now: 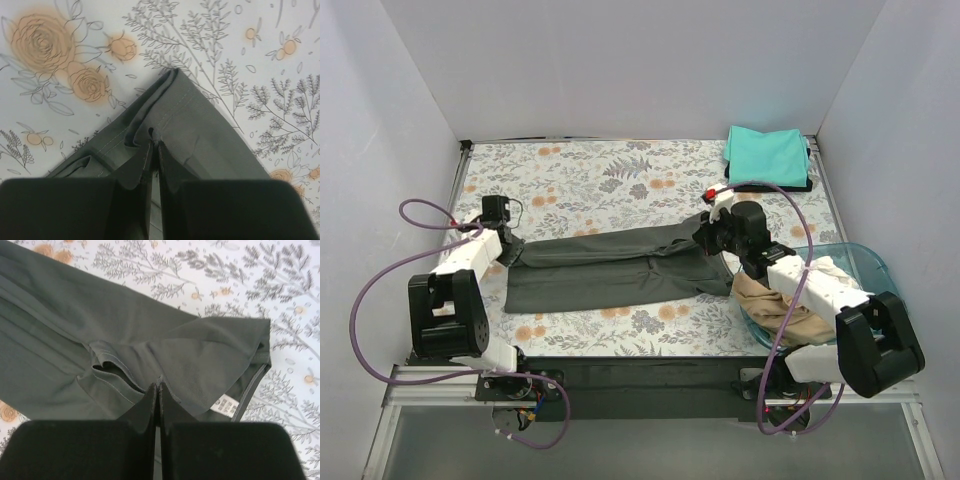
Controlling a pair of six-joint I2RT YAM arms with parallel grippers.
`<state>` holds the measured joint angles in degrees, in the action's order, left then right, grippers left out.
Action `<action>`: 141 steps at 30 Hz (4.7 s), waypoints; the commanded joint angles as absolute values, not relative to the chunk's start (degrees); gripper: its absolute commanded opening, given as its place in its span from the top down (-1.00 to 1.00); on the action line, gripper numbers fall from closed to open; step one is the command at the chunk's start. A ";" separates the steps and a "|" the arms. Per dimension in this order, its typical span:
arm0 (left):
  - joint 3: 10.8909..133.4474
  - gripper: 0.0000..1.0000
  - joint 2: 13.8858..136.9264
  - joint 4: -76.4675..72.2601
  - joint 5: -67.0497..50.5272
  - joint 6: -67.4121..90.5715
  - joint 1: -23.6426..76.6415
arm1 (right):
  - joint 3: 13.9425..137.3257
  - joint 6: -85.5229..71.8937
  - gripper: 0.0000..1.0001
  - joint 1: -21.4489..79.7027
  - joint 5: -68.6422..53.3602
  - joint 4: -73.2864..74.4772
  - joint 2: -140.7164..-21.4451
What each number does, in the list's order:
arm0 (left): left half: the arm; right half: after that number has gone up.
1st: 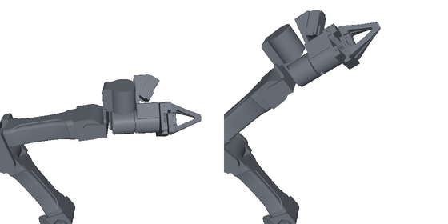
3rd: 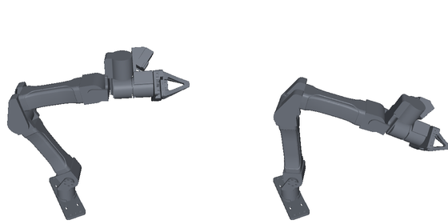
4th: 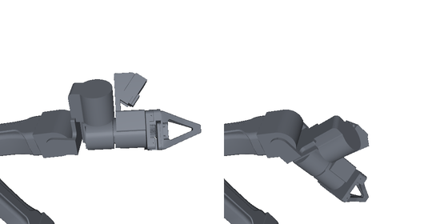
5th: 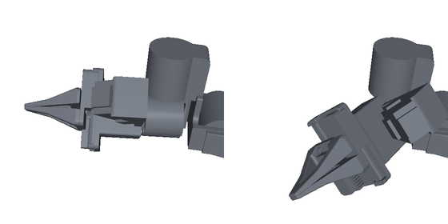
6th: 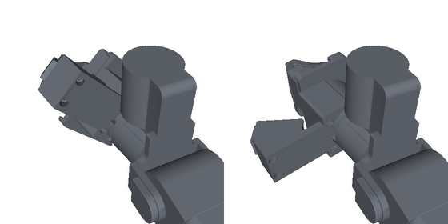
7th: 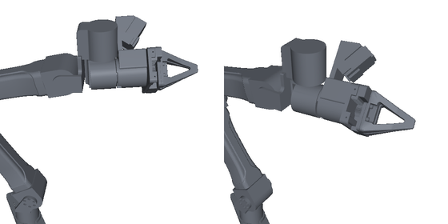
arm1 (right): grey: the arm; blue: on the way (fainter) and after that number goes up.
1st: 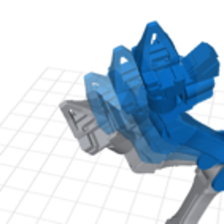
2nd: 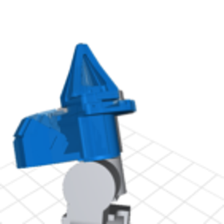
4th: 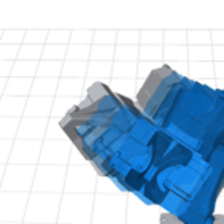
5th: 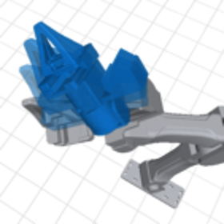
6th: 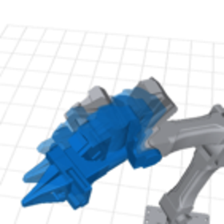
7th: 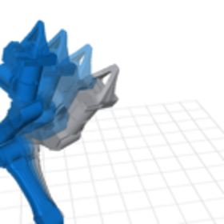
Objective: Fold and stack the t-shirts
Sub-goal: Fold the tshirt
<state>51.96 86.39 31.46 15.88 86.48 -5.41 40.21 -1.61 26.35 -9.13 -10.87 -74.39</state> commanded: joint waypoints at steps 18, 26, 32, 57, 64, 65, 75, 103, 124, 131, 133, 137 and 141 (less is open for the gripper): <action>50.63 -0.76 68.29 35.96 13.39 99.50 -5.01 | 29.87 -12.30 -0.97 27.42 -15.28 -10.90 -55.98; 51.32 -0.82 78.82 27.07 7.47 93.09 4.56 | 39.45 -22.31 -0.97 27.25 -17.75 -10.64 -71.53; 51.77 -0.83 86.48 27.42 8.69 92.11 6.33 | 46.39 -26.27 -0.97 26.98 -16.09 -4.59 -85.32; 33.31 -0.85 76.73 24.54 -1.48 105.54 31.01 | 104.18 -21.27 -0.97 23.38 -23.54 8.96 -137.86; 37.35 -0.85 83.48 16.88 -1.67 111.08 46.38 | 127.13 -22.06 -0.97 25.57 -24.35 10.46 -151.77; 39.62 -0.86 85.67 16.35 -1.23 111.09 47.54 | 128.83 -22.41 -0.97 25.84 -24.08 10.20 -152.92; 51.66 -0.87 91.49 20.73 5.09 108.37 54.66 | 130.78 -20.39 -0.97 27.16 -21.18 3.69 -152.59; 39.20 -0.89 60.21 39.90 13.62 110.74 59.41 | 74.86 -14.40 -0.97 30.76 -7.73 5.63 -91.87; 29.88 -0.02 64.15 33.84 11.69 112.59 59.41 | 33.40 -28.21 -0.81 48.24 -10.20 15.12 -63.81; 29.88 0.49 67.76 34.28 13.01 113.38 59.33 | 31.20 -33.31 -0.61 58.00 -3.26 15.73 -64.42; 29.80 0.60 68.03 34.63 13.88 113.73 59.33 | 31.11 -34.10 -0.55 59.85 -1.32 15.73 -65.21; 29.80 0.72 68.47 36.12 15.47 115.13 59.33 | 32.16 -35.07 -0.44 61.78 2.89 16.26 -67.32; 29.27 0.84 68.82 36.22 16.26 115.66 59.33 | 32.69 -35.33 -0.37 62.67 4.57 16.35 -70.13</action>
